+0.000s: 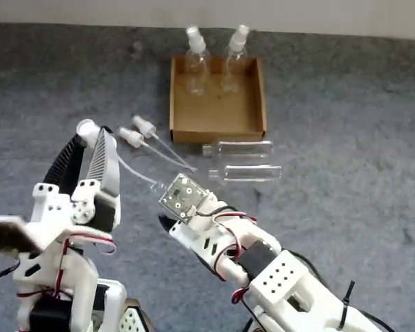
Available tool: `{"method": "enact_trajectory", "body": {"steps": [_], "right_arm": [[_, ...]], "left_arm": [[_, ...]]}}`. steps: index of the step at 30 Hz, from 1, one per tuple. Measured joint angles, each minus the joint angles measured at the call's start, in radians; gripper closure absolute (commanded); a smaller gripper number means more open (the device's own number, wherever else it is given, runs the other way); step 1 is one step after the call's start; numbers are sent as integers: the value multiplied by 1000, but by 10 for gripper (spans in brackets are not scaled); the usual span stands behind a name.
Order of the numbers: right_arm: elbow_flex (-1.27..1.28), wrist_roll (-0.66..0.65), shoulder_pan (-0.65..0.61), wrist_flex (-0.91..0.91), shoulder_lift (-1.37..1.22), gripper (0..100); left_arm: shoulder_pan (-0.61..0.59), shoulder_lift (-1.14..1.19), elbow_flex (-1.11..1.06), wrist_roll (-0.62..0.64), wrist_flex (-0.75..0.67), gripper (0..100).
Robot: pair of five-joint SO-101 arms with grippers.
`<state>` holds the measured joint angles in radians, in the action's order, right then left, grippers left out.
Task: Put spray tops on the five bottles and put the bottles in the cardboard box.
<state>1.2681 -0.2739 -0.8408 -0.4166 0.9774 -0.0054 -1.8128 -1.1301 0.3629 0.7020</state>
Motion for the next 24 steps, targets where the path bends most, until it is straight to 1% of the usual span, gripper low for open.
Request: {"method": "enact_trajectory", "body": {"steps": [9,12,15,18,21,24], "right_arm": [[0,0,2,0,0,995],[0,3,2,0,0,995],[0,84,8,0,0,995],[-2,155,51,0,0,995],[-2,173,94,0,0,995],[-2,178,100,0,0,995]], "left_arm": [[8,-6,-51,0,-3,996],[66,-6,-55,0,-3,996],[138,-6,-81,0,-2,996],[169,-6,-107,0,-2,996],[176,-6,-117,0,-2,996],[186,-6,-117,0,-2,995]]}}
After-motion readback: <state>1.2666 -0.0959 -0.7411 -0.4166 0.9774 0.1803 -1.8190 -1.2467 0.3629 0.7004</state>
